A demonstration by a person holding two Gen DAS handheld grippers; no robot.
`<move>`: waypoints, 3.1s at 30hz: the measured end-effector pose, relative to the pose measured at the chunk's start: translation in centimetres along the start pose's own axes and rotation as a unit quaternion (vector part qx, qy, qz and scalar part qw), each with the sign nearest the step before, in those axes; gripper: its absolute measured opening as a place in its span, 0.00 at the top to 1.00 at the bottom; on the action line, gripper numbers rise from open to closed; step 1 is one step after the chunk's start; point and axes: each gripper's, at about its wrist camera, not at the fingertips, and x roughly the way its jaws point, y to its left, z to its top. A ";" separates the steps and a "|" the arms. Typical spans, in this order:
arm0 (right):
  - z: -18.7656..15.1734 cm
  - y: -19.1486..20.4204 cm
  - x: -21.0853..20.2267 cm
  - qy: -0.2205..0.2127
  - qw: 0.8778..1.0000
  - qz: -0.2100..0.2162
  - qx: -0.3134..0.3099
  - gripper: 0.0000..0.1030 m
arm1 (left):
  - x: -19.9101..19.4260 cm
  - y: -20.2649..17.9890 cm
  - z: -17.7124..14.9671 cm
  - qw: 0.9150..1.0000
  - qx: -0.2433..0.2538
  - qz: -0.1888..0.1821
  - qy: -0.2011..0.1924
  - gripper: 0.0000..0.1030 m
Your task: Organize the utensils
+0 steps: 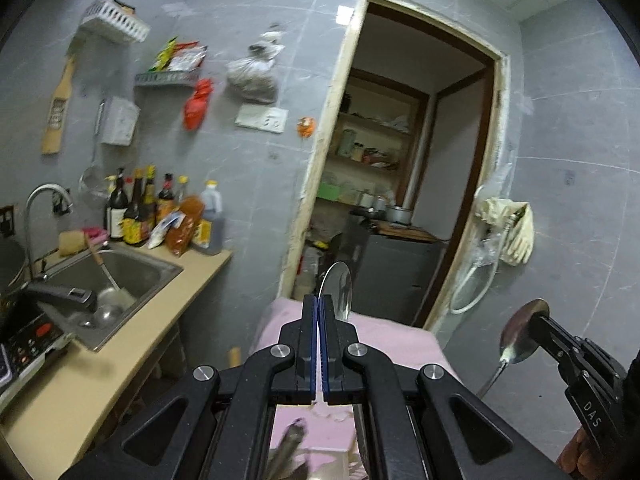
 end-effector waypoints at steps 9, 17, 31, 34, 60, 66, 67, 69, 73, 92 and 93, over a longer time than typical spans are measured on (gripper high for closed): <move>-2.3 1.9 1.8 0.029 0.999 -0.014 -0.023 0.98 | -0.2 2.8 -3.3 0.999 0.015 0.043 -0.007 0.98; -4.2 3.0 2.7 0.043 0.998 -0.012 -0.040 0.98 | -0.2 3.1 -6.2 0.997 0.023 0.051 -0.055 0.98; -5.3 3.9 2.8 0.057 0.997 0.004 -0.051 0.98 | 0.2 2.9 -9.4 0.993 0.056 0.074 -0.079 0.98; -5.5 4.1 2.7 0.059 0.997 0.006 -0.051 0.98 | 0.1 2.6 -9.9 0.992 0.066 0.075 -0.079 0.97; -5.2 1.1 -0.1 0.070 0.997 0.016 0.041 0.92 | -1.0 4.0 -10.3 1.000 -0.002 0.009 0.030 0.90; -5.2 -0.1 -3.2 0.058 0.995 -0.001 0.076 0.65 | -3.0 3.4 -9.6 0.999 -0.010 0.007 0.039 0.55; -5.2 -0.3 -3.4 0.058 0.995 -0.003 0.079 0.65 | -3.2 3.2 -9.4 0.999 -0.007 0.007 0.044 0.55; -5.3 -0.6 -4.2 0.057 0.995 -0.007 0.086 0.63 | -3.7 2.7 -9.3 0.998 0.001 0.006 0.055 0.51; -5.6 -1.5 -6.1 0.058 0.993 -0.019 0.100 0.51 | -5.1 2.0 -9.4 0.998 0.014 0.002 0.066 0.34; -9.1 -5.8 -15.3 0.077 0.989 -0.048 0.113 0.01 | -11.6 -2.3 -12.6 0.997 0.009 -0.001 0.078 0.00; -9.2 -5.9 -15.5 0.078 0.989 -0.048 0.114 0.01 | -11.9 -2.5 -12.7 0.997 0.009 0.005 0.078 0.00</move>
